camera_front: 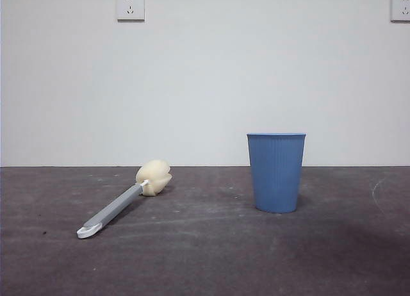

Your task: Pick up the cup brush,pick up the cup,insert the brush into the cup,clean the cup,put the cup brush back,put the cup back to the fixed position on the table

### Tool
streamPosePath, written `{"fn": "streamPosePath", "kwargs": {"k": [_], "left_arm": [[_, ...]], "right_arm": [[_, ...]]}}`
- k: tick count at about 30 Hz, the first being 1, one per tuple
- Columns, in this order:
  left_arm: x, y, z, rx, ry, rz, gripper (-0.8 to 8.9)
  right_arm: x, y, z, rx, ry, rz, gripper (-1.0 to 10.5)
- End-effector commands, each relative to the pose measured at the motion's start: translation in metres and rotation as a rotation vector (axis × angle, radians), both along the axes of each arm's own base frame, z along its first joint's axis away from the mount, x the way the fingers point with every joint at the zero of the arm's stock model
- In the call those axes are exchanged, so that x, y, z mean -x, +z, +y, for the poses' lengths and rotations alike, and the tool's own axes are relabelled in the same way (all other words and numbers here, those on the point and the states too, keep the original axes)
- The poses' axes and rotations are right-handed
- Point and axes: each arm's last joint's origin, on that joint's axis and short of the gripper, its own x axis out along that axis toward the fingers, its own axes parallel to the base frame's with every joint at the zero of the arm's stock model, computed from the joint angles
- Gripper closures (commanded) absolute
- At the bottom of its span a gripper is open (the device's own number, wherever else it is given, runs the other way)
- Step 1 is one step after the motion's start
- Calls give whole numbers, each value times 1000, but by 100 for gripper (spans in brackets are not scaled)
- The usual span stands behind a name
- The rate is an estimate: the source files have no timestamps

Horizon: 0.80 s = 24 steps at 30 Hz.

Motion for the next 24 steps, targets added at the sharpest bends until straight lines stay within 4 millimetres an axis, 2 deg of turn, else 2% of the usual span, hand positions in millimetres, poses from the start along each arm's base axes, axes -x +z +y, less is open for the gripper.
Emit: {"fn": "streamPosePath", "kwargs": {"k": [1,5,12,16,24], "left_arm": [[1,2,-1,85,-11,9,820],[6,21,-1,96,-23,1,820],[21,72,-2,100,-35,-79,820],[28,99,-3,104,-54,-38,820],[32,146,-9,103,-245,130,820]], "right_arm": [[-1,-1,0,-108,-12,12,951],[2,14,0,-152,-13,-27,956],[6,62,1,-164,50,-87,956],[4,91,4,-143,129,-28,956],[-5,150,9,-28,302,177,956]]}}
